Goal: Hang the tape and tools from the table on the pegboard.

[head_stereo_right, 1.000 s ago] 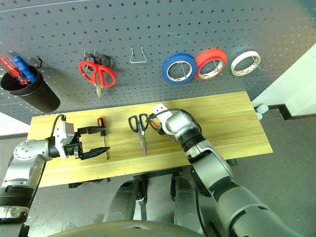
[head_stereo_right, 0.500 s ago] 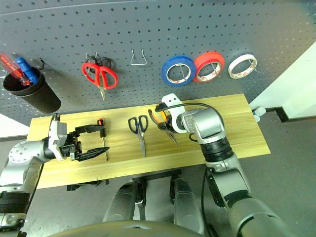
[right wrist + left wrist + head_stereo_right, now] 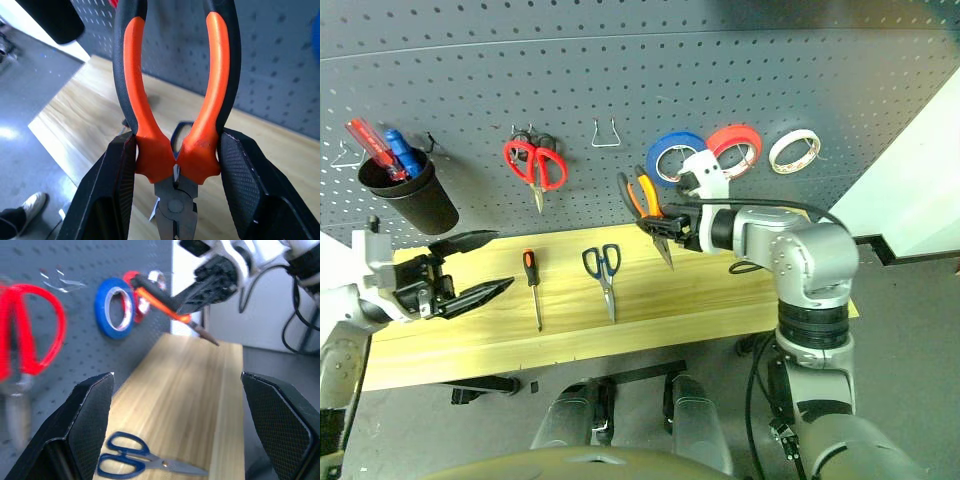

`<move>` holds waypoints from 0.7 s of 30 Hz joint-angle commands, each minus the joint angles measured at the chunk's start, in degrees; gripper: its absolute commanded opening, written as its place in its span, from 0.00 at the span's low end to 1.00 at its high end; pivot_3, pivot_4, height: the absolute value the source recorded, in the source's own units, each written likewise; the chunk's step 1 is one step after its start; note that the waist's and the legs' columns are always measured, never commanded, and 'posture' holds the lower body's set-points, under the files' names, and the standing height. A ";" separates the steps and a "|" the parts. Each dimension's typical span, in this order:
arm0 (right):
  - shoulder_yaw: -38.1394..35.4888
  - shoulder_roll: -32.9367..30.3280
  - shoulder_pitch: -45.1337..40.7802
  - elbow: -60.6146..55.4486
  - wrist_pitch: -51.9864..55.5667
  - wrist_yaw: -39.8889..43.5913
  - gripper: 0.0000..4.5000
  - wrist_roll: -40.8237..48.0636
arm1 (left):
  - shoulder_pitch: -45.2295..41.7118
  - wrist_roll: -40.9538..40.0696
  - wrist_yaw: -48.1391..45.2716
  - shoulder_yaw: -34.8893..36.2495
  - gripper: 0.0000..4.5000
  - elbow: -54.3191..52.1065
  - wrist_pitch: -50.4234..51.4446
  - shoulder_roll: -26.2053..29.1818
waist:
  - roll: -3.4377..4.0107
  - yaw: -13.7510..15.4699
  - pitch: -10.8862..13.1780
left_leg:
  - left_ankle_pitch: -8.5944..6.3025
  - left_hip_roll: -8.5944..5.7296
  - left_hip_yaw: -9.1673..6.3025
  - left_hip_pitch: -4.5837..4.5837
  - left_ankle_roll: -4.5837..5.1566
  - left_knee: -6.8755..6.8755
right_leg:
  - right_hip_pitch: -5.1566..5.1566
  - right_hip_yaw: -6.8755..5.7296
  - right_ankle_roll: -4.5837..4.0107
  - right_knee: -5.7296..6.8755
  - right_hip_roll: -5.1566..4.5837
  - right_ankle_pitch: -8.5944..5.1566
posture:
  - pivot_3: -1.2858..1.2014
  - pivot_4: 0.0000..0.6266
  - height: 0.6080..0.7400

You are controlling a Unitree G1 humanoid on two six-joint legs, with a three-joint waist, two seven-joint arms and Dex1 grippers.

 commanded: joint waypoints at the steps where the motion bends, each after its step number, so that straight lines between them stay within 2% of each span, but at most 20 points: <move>1: -2.93 0.07 -4.97 -2.62 -2.71 -0.07 0.46 3.89 | -0.45 -2.45 2.15 3.68 0.95 -2.93 1.07 1.01 | 0.07 -0.03 -0.39 | 0.00 0.00 0.01 0.01 0.00 0.00 | 0.00 0.00 0.06 0.02 0.01 0.04 | 0.58 0.09 1.00; 8: -2.03 3.22 -12.18 0.92 -8.86 -2.86 0.46 5.67 | -2.67 -3.29 4.26 5.65 0.95 -2.73 2.77 2.24 | 0.09 0.17 -1.91 | 0.04 0.01 0.15 0.06 -0.02 0.01 | 0.03 0.01 0.16 0.13 0.22 0.10 | 0.59 0.07 1.00; 13: 0.77 3.41 -14.90 4.64 -16.66 -5.61 0.46 2.58 | -5.67 -5.26 5.74 7.20 0.95 -0.99 5.95 4.45 | 0.02 1.13 -2.96 | 0.04 -0.01 0.25 0.11 -0.03 0.06 | 0.08 0.02 0.11 0.11 0.18 0.12 | 0.60 0.06 1.00; 21: 4.76 9.41 -21.09 14.71 -27.00 -12.58 0.46 -2.33 | -8.12 -4.65 6.19 6.90 0.95 0.74 6.33 4.35 | 0.15 1.55 -3.46 | 0.05 0.03 0.29 0.47 -0.07 0.04 | 0.36 0.07 -0.13 0.16 0.21 0.06 | 0.60 0.05 1.00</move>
